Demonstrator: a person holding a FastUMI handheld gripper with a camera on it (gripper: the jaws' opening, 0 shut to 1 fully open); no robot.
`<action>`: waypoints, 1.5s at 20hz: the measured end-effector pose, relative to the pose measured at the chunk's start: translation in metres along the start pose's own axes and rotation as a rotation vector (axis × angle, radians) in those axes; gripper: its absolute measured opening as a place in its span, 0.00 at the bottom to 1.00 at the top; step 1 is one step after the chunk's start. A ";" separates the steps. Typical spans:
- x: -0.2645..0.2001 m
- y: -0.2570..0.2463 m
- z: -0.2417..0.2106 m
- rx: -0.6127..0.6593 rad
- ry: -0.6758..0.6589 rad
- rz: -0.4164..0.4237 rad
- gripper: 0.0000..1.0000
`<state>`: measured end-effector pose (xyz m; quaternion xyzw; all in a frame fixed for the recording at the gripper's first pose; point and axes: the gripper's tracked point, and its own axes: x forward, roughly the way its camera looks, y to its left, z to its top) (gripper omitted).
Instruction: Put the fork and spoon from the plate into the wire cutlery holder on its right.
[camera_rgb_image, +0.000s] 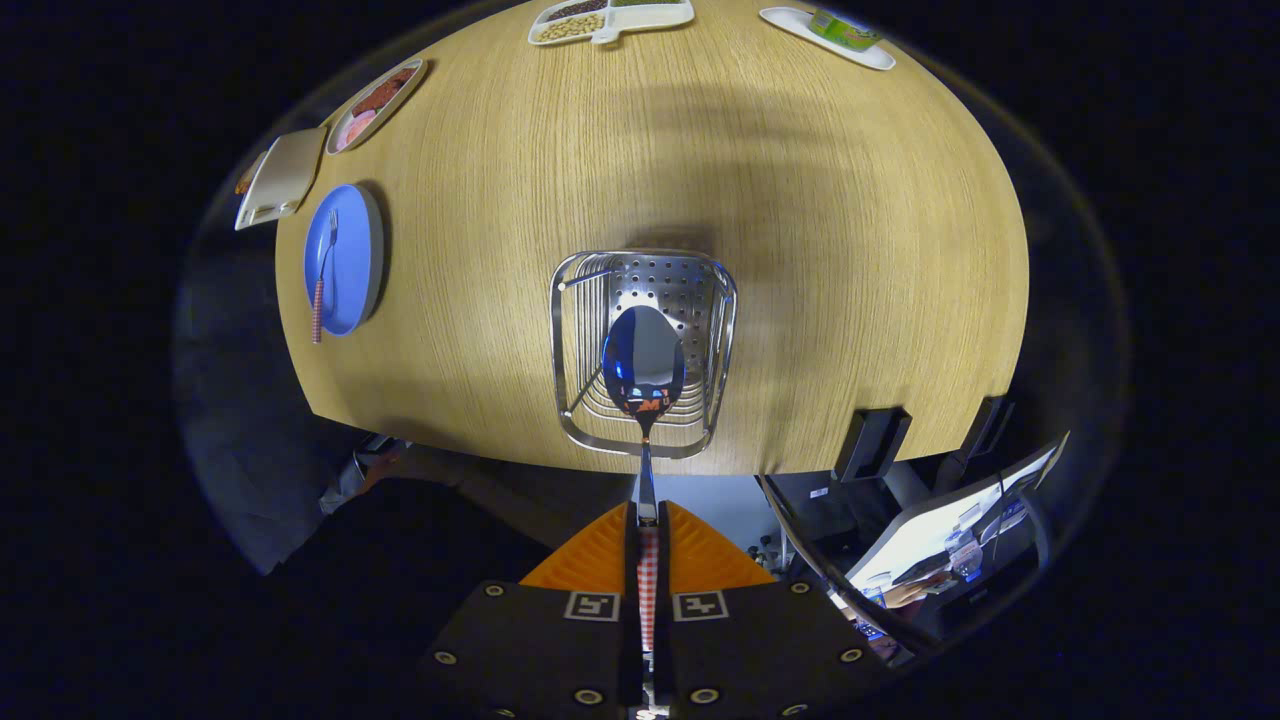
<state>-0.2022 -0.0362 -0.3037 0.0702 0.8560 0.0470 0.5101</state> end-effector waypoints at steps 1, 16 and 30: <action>-0.002 0.002 0.002 0.006 0.004 0.012 0.05; -0.050 0.008 0.048 0.030 -0.235 0.067 0.32; -0.155 0.048 0.130 -0.005 -1.101 0.114 0.62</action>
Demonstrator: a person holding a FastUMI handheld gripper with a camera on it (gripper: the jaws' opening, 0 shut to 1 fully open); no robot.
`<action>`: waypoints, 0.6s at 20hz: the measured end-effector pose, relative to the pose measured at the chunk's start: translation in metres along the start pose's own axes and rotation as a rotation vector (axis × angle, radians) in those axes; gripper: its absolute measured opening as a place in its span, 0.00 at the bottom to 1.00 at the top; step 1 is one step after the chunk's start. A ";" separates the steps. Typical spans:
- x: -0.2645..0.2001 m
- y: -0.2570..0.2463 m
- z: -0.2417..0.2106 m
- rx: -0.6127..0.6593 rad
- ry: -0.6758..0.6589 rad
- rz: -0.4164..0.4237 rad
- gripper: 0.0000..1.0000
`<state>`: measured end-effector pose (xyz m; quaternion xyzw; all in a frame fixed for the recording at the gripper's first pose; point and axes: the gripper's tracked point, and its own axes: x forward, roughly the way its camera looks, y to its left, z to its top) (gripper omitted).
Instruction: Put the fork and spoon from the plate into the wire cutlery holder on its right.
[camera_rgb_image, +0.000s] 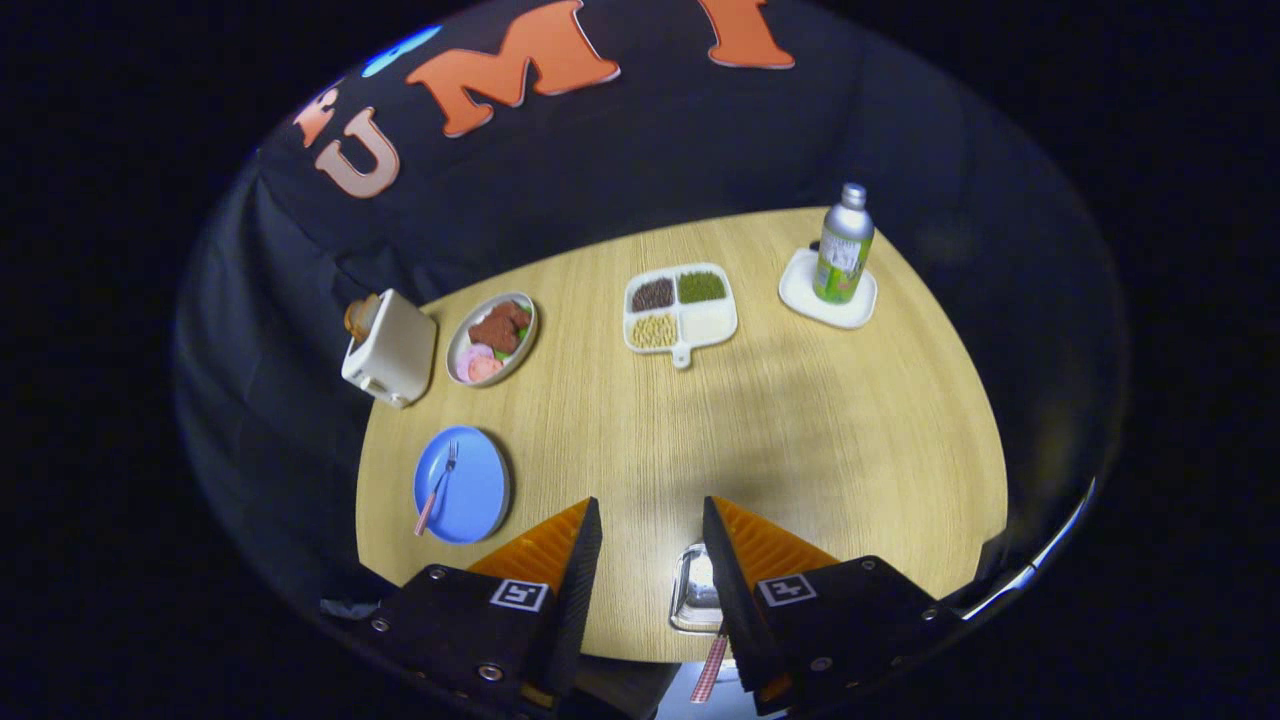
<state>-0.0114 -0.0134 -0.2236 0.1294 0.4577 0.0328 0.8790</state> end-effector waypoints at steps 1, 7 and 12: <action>-0.007 0.003 0.020 -0.024 -0.096 -0.008 0.65; -0.065 0.040 0.091 -0.167 -0.554 -0.099 0.86; -0.118 0.079 0.110 -0.221 -0.789 -0.172 0.91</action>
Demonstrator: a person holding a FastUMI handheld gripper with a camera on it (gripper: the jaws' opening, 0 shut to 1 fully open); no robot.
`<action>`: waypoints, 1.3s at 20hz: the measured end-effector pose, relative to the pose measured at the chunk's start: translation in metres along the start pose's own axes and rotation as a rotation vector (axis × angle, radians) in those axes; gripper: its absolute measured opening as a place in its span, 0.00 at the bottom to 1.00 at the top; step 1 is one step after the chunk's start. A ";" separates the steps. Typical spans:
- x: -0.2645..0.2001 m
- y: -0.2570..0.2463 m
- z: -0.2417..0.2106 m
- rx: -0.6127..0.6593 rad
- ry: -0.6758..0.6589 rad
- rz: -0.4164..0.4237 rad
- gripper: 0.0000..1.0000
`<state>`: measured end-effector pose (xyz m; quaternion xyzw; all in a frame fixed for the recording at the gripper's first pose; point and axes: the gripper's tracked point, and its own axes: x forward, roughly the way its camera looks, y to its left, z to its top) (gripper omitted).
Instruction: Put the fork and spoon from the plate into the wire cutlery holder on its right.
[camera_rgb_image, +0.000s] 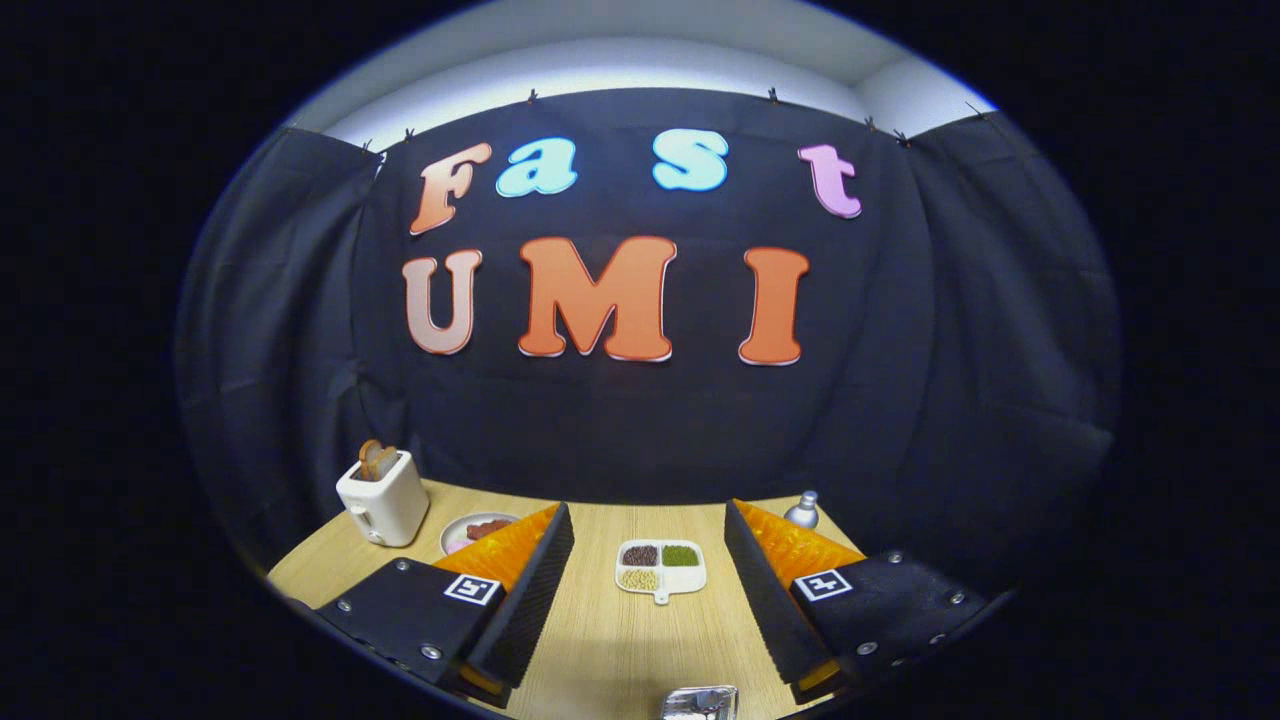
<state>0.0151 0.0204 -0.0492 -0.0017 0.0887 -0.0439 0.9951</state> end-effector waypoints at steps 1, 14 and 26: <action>-0.007 0.003 0.010 0.001 -0.033 -0.013 0.91; -0.018 0.180 -0.012 -0.081 -0.052 0.112 0.95; 0.014 0.301 -0.195 0.004 0.632 0.275 0.98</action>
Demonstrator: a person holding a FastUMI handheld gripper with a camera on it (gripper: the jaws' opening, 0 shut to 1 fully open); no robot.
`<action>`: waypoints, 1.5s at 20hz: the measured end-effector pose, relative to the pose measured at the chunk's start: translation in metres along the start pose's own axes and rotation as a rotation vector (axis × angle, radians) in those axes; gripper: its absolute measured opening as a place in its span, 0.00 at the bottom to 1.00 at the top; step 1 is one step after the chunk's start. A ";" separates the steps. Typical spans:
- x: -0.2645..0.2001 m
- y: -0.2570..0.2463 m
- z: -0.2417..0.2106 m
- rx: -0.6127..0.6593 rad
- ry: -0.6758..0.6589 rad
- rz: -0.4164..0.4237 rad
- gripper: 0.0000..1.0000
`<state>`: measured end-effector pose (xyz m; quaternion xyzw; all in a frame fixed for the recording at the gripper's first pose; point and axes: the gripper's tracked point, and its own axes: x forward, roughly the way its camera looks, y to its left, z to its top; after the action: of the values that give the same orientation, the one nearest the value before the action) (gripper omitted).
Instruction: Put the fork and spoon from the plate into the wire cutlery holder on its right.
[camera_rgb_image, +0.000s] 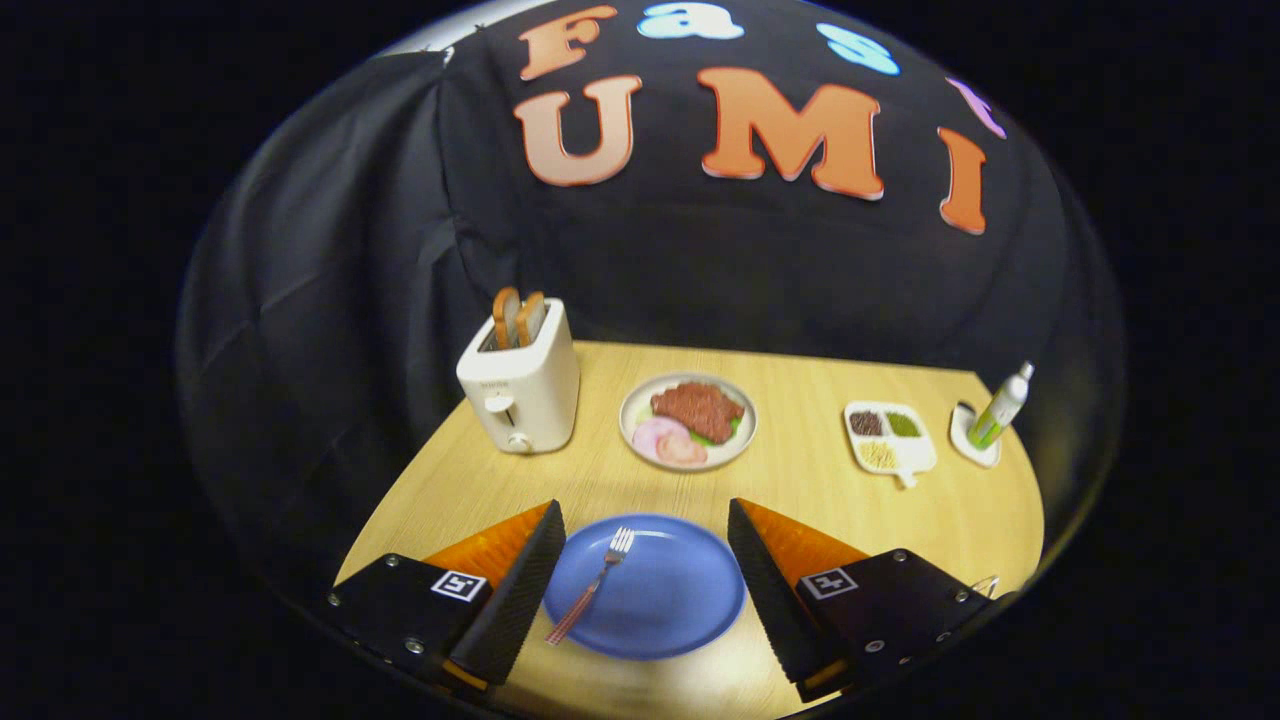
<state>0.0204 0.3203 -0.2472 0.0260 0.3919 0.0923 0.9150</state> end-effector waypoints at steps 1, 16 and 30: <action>0.007 0.001 -0.011 0.018 0.060 -0.001 0.98; 0.071 0.034 -0.128 0.088 0.634 0.005 0.80; 0.086 0.033 -0.156 0.063 0.744 -0.041 0.05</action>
<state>-0.0391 0.3649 -0.4123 0.0109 0.7008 0.0648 0.7103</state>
